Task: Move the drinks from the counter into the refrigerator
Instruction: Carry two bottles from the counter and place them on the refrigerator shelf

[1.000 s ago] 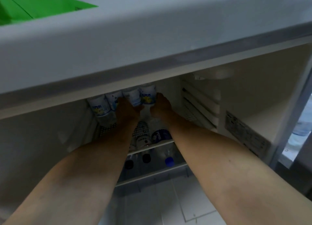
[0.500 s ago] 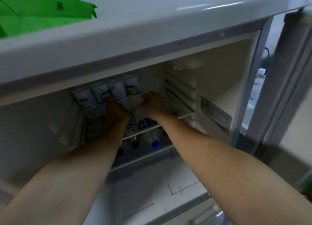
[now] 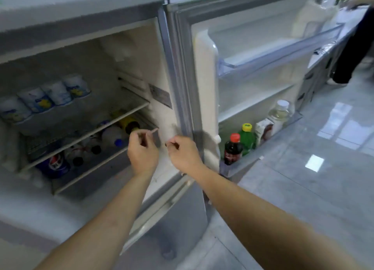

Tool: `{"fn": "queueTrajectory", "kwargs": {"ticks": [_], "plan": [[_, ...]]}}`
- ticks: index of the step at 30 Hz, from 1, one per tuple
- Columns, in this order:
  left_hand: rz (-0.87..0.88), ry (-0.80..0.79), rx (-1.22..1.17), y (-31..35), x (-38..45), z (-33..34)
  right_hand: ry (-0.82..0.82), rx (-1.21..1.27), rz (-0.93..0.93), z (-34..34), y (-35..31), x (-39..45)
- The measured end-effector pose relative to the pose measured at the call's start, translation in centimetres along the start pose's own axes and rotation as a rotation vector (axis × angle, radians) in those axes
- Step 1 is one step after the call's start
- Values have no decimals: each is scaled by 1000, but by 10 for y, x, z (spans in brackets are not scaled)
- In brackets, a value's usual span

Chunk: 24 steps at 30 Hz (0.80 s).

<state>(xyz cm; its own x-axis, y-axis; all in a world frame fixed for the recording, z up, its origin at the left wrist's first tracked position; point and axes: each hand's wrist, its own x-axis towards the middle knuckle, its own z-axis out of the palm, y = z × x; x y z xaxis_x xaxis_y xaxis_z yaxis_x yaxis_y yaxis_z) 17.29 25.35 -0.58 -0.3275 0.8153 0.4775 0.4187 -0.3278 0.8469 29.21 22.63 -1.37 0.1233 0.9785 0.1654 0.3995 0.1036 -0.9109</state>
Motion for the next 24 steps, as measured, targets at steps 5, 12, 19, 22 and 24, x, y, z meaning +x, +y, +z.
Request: {"fn": "queueTrajectory", "kwargs": {"ticks": [5,12,19,22,24], "plan": [[-115,-258,5,-2,-102,42,257,-29,297,-102,82,-87],[-253,-769,72,-34,-207,90,651,150,793,-212,194,-220],[-549,-1245,385,-117,-255,118,767,256,1180,-247,263,-333],[-680,-1328,519,-144,-267,117,799,269,1299,-242,279,-366],[-718,-1365,579,-153,-272,116,818,278,1376,-235,285,-385]]}}
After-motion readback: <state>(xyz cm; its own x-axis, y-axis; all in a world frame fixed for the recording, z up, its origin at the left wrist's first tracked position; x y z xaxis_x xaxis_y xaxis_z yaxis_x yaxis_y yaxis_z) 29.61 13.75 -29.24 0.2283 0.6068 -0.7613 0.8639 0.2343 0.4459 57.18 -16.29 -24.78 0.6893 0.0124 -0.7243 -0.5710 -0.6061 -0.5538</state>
